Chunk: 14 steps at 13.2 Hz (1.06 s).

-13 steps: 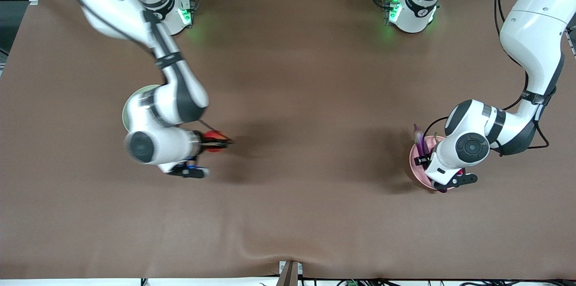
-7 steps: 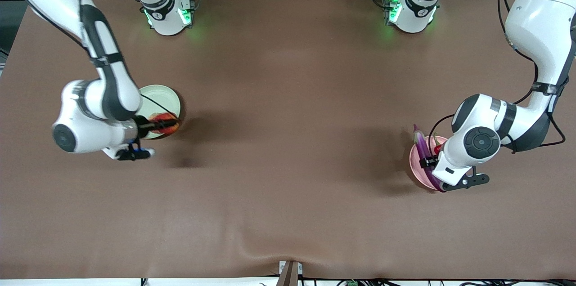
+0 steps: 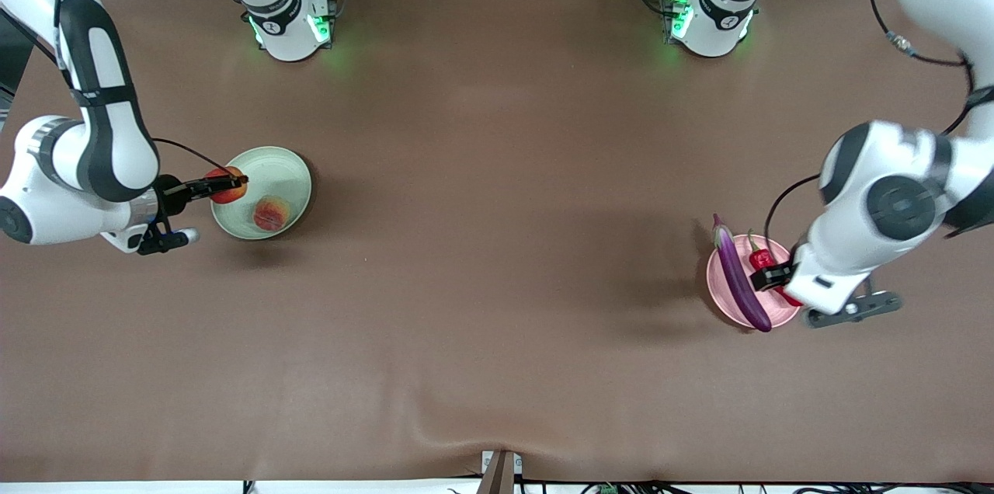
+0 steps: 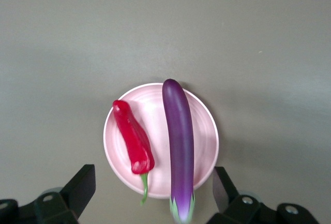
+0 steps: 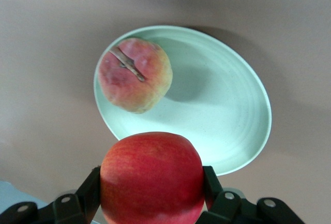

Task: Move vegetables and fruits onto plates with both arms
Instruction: 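Release the eggplant with the left gripper while the right gripper lowers the apple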

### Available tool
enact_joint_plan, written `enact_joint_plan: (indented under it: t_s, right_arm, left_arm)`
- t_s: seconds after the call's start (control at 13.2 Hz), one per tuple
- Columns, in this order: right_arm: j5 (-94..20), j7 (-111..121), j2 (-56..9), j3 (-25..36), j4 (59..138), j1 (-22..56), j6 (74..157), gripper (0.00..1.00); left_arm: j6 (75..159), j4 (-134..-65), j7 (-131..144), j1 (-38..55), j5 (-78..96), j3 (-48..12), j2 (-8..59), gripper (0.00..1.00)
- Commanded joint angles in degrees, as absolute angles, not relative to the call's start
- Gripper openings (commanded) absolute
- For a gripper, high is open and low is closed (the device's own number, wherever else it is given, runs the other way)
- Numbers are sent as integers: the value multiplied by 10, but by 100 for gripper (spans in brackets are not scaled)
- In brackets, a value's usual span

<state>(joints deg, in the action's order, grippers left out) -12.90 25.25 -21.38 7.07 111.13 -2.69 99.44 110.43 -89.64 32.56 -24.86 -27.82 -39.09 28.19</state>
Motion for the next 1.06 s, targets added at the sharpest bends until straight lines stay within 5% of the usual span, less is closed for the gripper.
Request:
enact_joint_plan:
  t_s: [0.0,0.08,0.15,0.68,0.99]
  right_arm:
    - [-119,260,-202,68,1160,-21,1042,20]
    - [-119,260,-206,68,1158,-21,1042,77]
    - [-119,260,-209,68,1151,-22,1042,100]
    - [-121,258,-220,65,912,31,917,100]
    - [-46,258,-217,63,757,65,870,100]
  left_arm:
    - [1058,-881,276,-266,-203,-395,214,100]
    - [1045,-872,266,-278,-175,-395,195,100]
    - [1035,-868,260,-290,-148,-395,177,100]
    - [978,-858,191,-316,-64,-370,69,100]
    - [932,-863,126,-114,14,-104,22,100]
